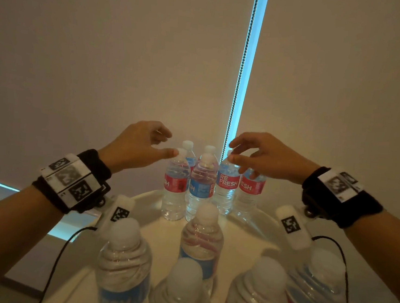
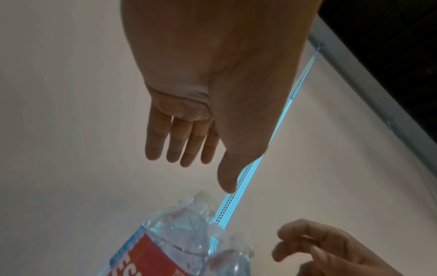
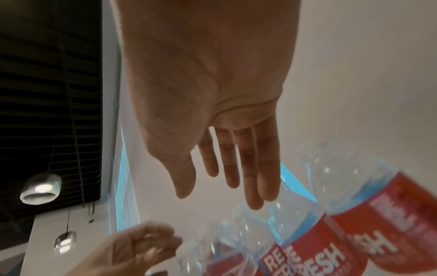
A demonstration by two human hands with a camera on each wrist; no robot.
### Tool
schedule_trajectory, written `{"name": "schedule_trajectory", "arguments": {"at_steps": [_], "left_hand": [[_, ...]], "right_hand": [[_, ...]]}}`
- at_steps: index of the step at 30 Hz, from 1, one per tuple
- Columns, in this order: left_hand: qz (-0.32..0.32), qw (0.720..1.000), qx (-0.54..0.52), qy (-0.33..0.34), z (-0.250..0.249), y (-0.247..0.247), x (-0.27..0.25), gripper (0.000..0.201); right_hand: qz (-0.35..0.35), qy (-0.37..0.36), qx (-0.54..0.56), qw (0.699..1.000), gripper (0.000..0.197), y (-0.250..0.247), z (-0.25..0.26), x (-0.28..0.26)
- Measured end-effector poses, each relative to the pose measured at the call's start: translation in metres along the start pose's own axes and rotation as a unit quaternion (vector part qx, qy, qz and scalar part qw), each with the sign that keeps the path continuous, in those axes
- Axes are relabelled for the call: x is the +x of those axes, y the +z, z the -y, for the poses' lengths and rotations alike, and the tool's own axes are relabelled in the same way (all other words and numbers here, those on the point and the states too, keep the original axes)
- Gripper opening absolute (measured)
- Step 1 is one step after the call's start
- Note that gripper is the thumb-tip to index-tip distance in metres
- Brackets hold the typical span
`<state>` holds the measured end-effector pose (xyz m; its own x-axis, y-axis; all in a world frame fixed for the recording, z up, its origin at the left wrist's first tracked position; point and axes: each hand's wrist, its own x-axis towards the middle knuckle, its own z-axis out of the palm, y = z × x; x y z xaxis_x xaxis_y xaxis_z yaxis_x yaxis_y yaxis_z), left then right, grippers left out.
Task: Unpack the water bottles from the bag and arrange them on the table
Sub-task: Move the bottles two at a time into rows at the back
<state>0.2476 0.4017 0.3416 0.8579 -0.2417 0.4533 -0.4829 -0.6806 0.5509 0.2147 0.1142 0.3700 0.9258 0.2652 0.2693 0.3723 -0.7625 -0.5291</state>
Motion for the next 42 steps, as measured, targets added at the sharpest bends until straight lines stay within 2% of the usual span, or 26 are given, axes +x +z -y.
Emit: {"name": "schedule_trajectory", "arguments": {"at_steps": [4,6,10,13,17,19,23,28,31,36,40,42], "left_hand": [[-0.050,0.997,-0.008,0.050,-0.001,-0.021,-0.035,0.030],[-0.045,0.995,-0.056,0.069,-0.002,-0.033,-0.057,0.022],[0.035,0.985,-0.148,0.086,-0.014,-0.046,-0.113,0.043],[0.081,0.976,-0.175,0.100,-0.019,-0.043,-0.153,0.057],[0.101,0.982,-0.111,0.112,-0.020,-0.031,-0.187,0.067],[0.100,0.985,-0.085,0.110,-0.021,-0.028,-0.193,0.071],[0.090,0.989,-0.080,0.087,-0.020,-0.026,-0.190,0.063],[0.088,0.988,-0.113,0.050,-0.010,-0.032,-0.171,0.062],[0.068,0.990,-0.111,0.054,-0.006,-0.036,-0.146,0.060],[0.048,0.987,-0.110,0.105,-0.018,-0.027,-0.097,0.056],[0.061,0.977,-0.086,0.186,-0.031,-0.006,-0.058,0.053],[0.072,0.972,-0.086,0.206,-0.038,0.006,-0.040,0.054]], "right_hand": [[-0.034,-0.001,0.020,0.999,0.022,-0.033,-0.006,-0.050],[-0.061,-0.007,0.048,0.997,0.021,-0.045,-0.010,-0.079],[-0.065,-0.053,0.137,0.987,0.059,-0.057,-0.004,-0.146],[-0.015,-0.074,0.176,0.981,0.066,-0.047,-0.002,-0.192],[0.011,-0.078,0.089,0.993,0.084,-0.011,-0.002,-0.227],[0.020,-0.071,0.047,0.996,0.085,0.006,0.000,-0.232],[0.017,-0.034,0.071,0.997,0.082,0.021,0.004,-0.233],[-0.004,-0.042,0.091,0.995,0.076,0.018,0.002,-0.226],[-0.034,-0.050,0.075,0.995,0.077,0.010,-0.001,-0.215],[-0.099,-0.058,0.056,0.992,0.074,-0.001,-0.008,-0.182],[-0.119,-0.054,0.016,0.991,0.075,-0.003,-0.018,-0.150],[-0.120,-0.052,-0.001,0.991,0.075,-0.003,-0.023,-0.135]]}}
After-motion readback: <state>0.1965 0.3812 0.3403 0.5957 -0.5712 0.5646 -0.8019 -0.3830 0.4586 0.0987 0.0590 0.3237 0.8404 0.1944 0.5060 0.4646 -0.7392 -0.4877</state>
